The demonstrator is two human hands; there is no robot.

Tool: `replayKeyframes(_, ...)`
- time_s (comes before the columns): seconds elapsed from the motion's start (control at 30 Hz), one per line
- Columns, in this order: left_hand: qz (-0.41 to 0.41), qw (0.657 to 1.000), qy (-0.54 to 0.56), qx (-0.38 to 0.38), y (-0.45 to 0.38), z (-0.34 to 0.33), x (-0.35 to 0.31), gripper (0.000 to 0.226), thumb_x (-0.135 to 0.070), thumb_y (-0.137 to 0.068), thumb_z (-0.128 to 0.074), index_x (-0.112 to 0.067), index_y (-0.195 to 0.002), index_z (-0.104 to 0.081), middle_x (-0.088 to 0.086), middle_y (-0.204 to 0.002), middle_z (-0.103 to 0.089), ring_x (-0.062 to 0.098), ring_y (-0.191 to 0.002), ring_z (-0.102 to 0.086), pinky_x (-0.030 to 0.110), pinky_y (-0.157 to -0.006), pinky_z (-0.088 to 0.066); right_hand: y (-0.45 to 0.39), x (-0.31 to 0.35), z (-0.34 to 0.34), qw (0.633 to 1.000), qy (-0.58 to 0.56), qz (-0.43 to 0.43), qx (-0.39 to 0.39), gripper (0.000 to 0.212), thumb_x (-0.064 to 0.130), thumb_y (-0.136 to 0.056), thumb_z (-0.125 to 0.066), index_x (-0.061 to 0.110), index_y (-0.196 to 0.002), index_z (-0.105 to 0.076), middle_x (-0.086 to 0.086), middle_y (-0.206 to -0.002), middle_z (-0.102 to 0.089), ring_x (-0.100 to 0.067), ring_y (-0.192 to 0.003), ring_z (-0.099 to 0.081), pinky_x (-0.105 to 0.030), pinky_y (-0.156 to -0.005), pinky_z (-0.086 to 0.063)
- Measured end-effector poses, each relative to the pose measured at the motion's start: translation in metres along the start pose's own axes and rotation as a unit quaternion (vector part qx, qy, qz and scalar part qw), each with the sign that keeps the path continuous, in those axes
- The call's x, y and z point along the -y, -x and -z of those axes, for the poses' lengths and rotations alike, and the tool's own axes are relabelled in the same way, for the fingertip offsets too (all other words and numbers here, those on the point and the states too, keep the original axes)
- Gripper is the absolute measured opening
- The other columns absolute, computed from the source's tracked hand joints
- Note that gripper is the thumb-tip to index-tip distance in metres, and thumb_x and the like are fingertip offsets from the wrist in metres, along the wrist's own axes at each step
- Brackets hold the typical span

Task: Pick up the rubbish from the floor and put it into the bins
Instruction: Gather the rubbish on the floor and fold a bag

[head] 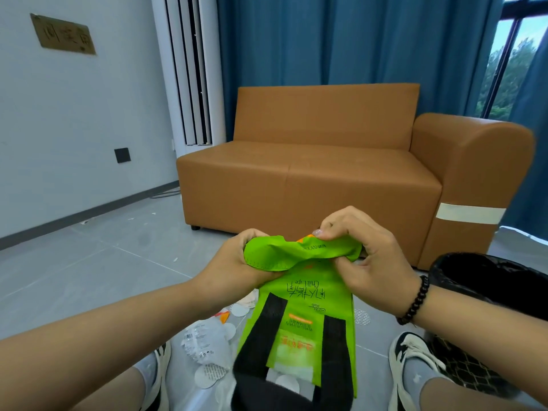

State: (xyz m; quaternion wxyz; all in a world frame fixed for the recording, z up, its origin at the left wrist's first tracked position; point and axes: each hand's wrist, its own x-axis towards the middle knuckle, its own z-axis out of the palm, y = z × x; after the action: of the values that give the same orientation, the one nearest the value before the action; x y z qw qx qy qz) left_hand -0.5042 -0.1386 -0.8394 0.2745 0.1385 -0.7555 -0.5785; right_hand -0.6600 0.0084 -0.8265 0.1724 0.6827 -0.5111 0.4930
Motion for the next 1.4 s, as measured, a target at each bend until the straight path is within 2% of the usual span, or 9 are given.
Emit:
replayKeyframes(0.1,0.057,0.997,0.017,0.042,0.003,0.003,-0.001,0.048,0.007,-0.069,-0.079,-0.005,-0.107,-0.053,0.011,-0.093,-0.067,0.016,-0.079,-0.066,0.029,-0.064,-0.056,0.000,0.000,0.001,1.000,0.014,0.010,0.005,0.030,-0.020,-0.063,-0.053,0.000,-0.082,-0.064,-0.007,-0.090,-0.059,-0.018,-0.087,-0.059,-0.023,-0.075,-0.044)
replayKeyframes(0.27,0.144,0.967,0.139,0.157,0.004,0.009,-0.002,0.085,-0.037,-0.052,-0.090,-0.006,-0.121,-0.052,0.016,-0.115,-0.067,0.029,-0.097,-0.067,0.038,-0.075,-0.058,0.006,-0.002,-0.003,0.999,0.034,0.022,0.013,0.029,-0.022,-0.065,-0.056,0.004,-0.076,-0.063,-0.007,-0.091,-0.058,-0.019,-0.081,-0.057,-0.022,-0.065,-0.042)
replayKeyframes(0.33,0.170,0.954,0.180,0.169,0.005,0.008,-0.005,0.080,-0.051,-0.055,-0.085,-0.008,-0.116,-0.059,0.018,-0.117,-0.067,0.030,-0.096,-0.067,0.040,-0.074,-0.059,0.008,-0.002,-0.004,0.999,0.037,0.026,0.009,0.031,-0.020,-0.066,-0.056,0.008,-0.077,-0.062,-0.006,-0.093,-0.057,-0.021,-0.078,-0.056,-0.021,-0.061,-0.041)
replayKeyframes(0.47,0.153,0.971,0.151,0.106,0.005,0.002,-0.009,0.044,-0.029,-0.077,-0.076,-0.008,-0.110,-0.054,0.010,-0.092,-0.068,0.016,-0.068,-0.067,0.023,-0.052,-0.052,0.009,-0.003,-0.005,0.996,0.070,0.058,0.010,0.030,-0.015,-0.069,-0.054,0.012,-0.079,-0.061,-0.006,-0.096,-0.057,-0.025,-0.077,-0.057,-0.034,-0.056,-0.044)
replayKeyframes(0.63,0.061,0.993,0.096,0.019,0.002,-0.002,-0.005,0.032,-0.002,-0.074,-0.070,-0.006,-0.101,-0.052,0.002,-0.072,-0.067,0.009,-0.060,-0.064,0.021,-0.056,-0.054,0.007,-0.003,-0.006,0.990,0.109,0.024,0.090,0.039,-0.010,-0.069,-0.061,0.011,-0.101,-0.067,-0.008,-0.116,-0.051,-0.024,-0.103,-0.055,-0.041,-0.075,-0.051)
replayKeyframes(0.77,-0.005,0.999,0.037,-0.007,-0.002,0.002,-0.002,0.036,-0.013,-0.064,-0.075,-0.011,-0.092,-0.052,-0.005,-0.070,-0.067,0.007,-0.062,-0.062,0.020,-0.058,-0.054,0.006,-0.001,0.003,0.981,0.019,-0.121,0.149,0.071,0.005,-0.066,-0.062,0.026,-0.132,-0.048,0.001,-0.140,-0.032,-0.011,-0.130,-0.039,-0.034,-0.103,-0.041)
replayKeyframes(0.93,-0.084,0.994,-0.034,-0.056,-0.005,0.010,-0.001,0.033,-0.001,-0.070,-0.076,-0.011,-0.089,-0.050,-0.005,-0.073,-0.065,-0.001,-0.061,-0.060,0.014,-0.057,-0.049,0.007,-0.001,0.001,0.940,-0.122,-0.266,0.176,0.067,0.047,-0.067,-0.071,0.056,-0.125,-0.039,0.018,-0.129,-0.047,-0.007,-0.114,-0.055,-0.038,-0.091,-0.053)
replayKeyframes(1.23,-0.058,0.998,0.002,-0.039,-0.003,0.002,0.001,0.040,-0.029,-0.065,-0.072,-0.010,-0.098,-0.060,-0.004,-0.081,-0.071,0.008,-0.074,-0.066,0.019,-0.066,-0.054,0.007,0.000,0.000,0.964,-0.073,-0.238,0.098,0.049,0.005,-0.075,-0.076,0.038,-0.109,-0.064,0.004,-0.107,-0.061,-0.011,-0.096,-0.060,-0.015,-0.072,-0.049)
replayKeyframes(1.4,0.047,0.996,0.065,0.028,0.003,-0.006,0.010,0.062,-0.052,-0.074,-0.073,-0.007,-0.113,-0.058,0.022,-0.114,-0.067,0.038,-0.110,-0.063,0.057,-0.098,-0.046,0.007,-0.002,0.000,0.975,-0.065,-0.206,0.047,0.049,-0.010,-0.069,-0.073,0.029,-0.098,-0.070,0.001,-0.101,-0.065,-0.009,-0.097,-0.062,-0.018,-0.079,-0.050)
